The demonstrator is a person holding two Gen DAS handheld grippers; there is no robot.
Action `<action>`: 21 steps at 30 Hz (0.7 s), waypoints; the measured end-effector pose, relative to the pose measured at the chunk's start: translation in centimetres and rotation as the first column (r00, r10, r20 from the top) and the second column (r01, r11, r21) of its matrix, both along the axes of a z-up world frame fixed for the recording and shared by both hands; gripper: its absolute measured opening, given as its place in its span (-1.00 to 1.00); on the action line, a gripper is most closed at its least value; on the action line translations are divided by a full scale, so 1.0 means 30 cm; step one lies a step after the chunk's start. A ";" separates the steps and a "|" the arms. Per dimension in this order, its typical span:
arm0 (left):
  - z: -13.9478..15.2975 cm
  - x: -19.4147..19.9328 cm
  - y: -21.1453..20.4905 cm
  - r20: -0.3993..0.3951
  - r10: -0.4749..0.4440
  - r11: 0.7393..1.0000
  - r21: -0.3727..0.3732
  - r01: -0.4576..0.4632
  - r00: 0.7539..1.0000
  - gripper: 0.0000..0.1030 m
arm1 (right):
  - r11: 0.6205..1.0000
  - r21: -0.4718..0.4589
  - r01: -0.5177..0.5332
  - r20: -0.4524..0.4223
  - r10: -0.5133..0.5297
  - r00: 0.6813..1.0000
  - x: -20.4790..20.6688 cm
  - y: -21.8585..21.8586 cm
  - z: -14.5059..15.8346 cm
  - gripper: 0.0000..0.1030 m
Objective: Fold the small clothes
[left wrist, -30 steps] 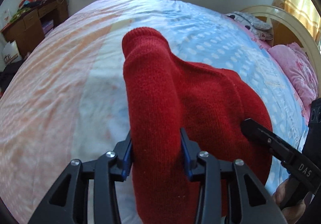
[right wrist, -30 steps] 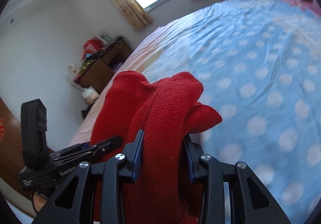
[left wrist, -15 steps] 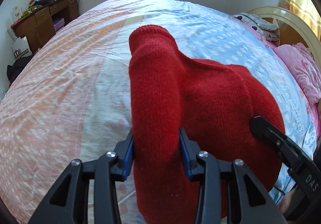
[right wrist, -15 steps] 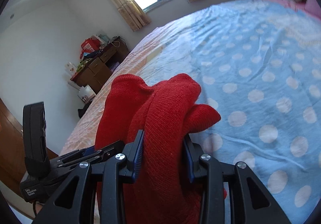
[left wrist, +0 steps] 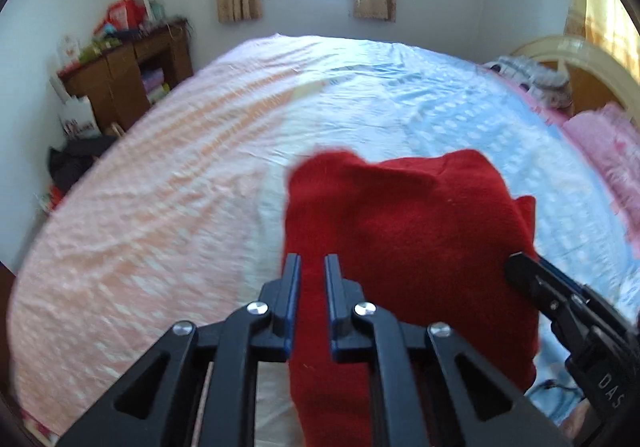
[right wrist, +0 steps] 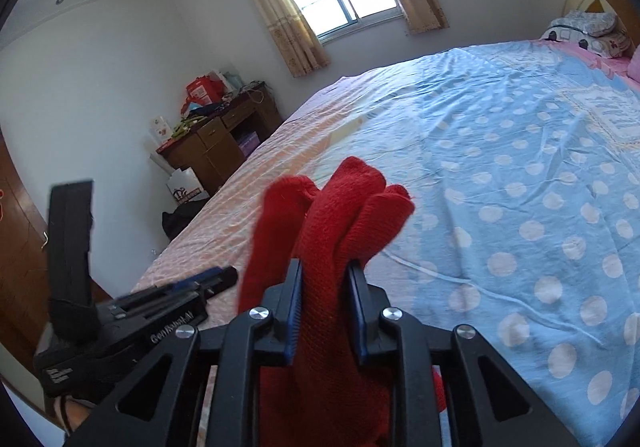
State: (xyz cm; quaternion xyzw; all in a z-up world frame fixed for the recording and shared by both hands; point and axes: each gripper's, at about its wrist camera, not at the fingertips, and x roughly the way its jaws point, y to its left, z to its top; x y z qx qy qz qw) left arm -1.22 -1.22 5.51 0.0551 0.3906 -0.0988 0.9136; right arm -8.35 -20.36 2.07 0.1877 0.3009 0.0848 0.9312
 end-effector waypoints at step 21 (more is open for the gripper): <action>-0.287 0.127 0.227 -0.296 -0.087 0.857 -0.508 -0.080 0.951 0.41 | 0.969 0.199 0.148 -0.181 -0.112 0.977 0.032 -0.297 -0.230 0.57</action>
